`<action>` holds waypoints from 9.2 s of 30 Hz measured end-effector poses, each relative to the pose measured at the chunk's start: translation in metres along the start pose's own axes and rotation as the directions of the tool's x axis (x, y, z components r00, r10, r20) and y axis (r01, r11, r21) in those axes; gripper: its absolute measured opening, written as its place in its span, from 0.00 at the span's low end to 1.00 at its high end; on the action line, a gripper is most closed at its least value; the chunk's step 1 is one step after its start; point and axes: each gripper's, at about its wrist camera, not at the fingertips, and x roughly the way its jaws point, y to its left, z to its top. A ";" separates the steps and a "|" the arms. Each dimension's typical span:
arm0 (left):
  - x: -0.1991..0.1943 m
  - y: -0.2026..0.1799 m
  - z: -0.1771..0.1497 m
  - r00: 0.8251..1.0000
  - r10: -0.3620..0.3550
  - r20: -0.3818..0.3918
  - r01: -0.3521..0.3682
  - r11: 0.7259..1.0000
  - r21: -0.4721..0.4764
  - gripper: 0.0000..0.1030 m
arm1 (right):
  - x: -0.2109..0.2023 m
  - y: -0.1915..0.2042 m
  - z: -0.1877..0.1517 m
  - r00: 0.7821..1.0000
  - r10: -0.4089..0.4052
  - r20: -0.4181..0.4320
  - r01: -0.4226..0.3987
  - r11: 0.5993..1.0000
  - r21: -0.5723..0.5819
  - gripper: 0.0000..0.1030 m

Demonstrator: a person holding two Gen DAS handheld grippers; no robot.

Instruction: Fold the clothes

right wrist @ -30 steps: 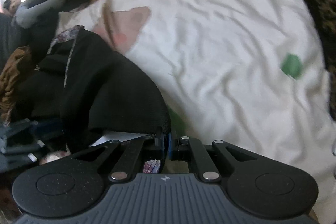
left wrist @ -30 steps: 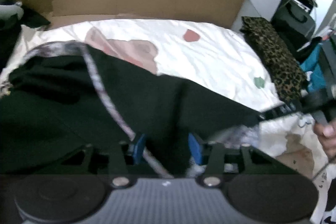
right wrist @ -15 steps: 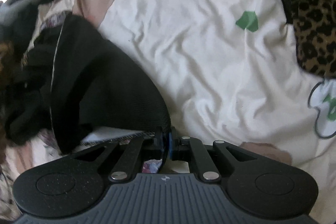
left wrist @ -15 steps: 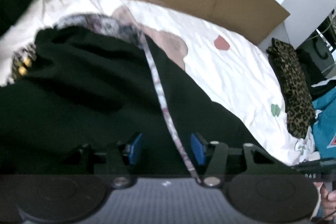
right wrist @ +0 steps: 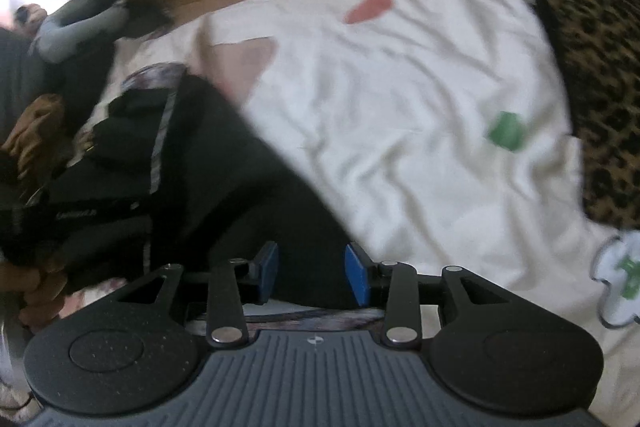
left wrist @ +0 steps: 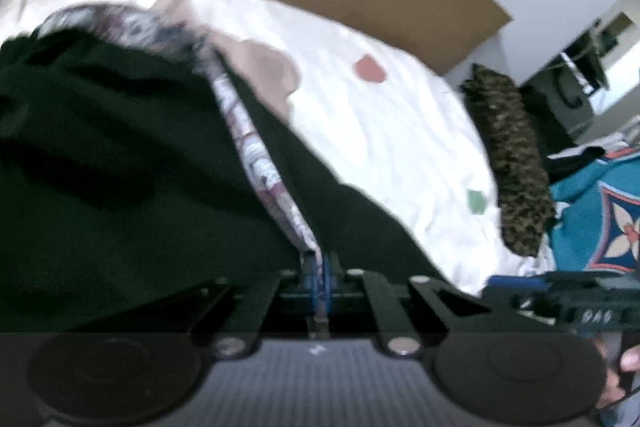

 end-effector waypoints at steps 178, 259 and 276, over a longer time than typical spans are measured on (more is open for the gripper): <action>-0.134 0.219 0.015 0.837 0.543 -0.068 -0.544 0.812 -0.214 0.30 | 0.083 0.092 0.103 0.996 0.038 0.075 -0.020 0.974 -0.226 0.46; -0.167 0.201 0.000 0.872 0.489 0.004 -0.488 0.871 -0.053 0.30 | 0.123 0.098 0.098 0.998 0.049 0.046 -0.025 0.906 -0.423 0.11; -0.132 0.228 -0.018 0.896 0.439 -0.071 -0.437 0.899 0.035 0.22 | 0.143 0.138 0.082 0.999 0.014 0.042 0.015 0.781 -0.624 0.38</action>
